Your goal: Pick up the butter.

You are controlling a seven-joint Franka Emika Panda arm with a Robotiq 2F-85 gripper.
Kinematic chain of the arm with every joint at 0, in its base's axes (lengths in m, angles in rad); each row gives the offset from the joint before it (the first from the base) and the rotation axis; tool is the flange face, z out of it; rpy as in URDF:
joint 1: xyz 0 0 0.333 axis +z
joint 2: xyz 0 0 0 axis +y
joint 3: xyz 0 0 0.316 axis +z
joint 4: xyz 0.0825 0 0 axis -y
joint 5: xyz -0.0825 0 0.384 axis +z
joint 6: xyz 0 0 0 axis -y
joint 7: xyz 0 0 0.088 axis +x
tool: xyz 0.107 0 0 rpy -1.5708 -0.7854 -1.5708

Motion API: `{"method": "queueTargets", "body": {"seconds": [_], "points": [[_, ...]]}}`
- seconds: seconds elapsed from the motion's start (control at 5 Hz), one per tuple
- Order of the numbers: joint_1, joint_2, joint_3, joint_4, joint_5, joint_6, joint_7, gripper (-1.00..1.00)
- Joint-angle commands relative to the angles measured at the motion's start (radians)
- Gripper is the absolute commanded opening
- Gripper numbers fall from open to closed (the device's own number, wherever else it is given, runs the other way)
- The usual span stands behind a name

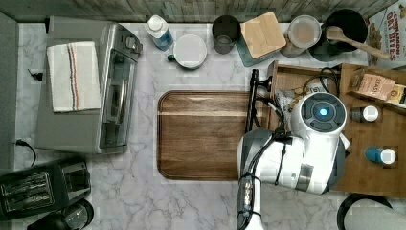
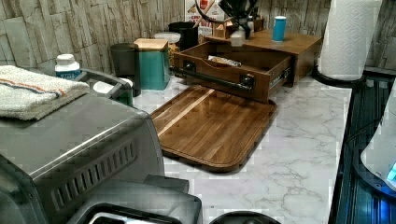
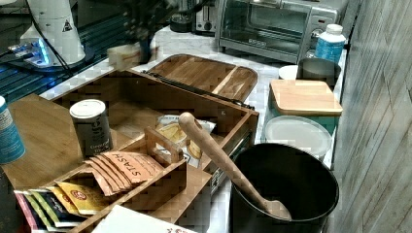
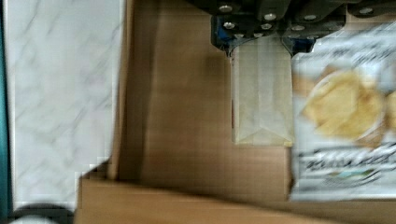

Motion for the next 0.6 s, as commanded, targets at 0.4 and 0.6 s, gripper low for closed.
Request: {"method": "queueTargets", "body": {"seconds": [0.4, 0.6], "points": [[0.104, -0.143, 0.114, 0.266, 0.223, -0.157, 0.193, -1.00], [0.131, -0.143, 0.134, 0.245, 0.225, -0.117, 0.234, -1.00]]}}
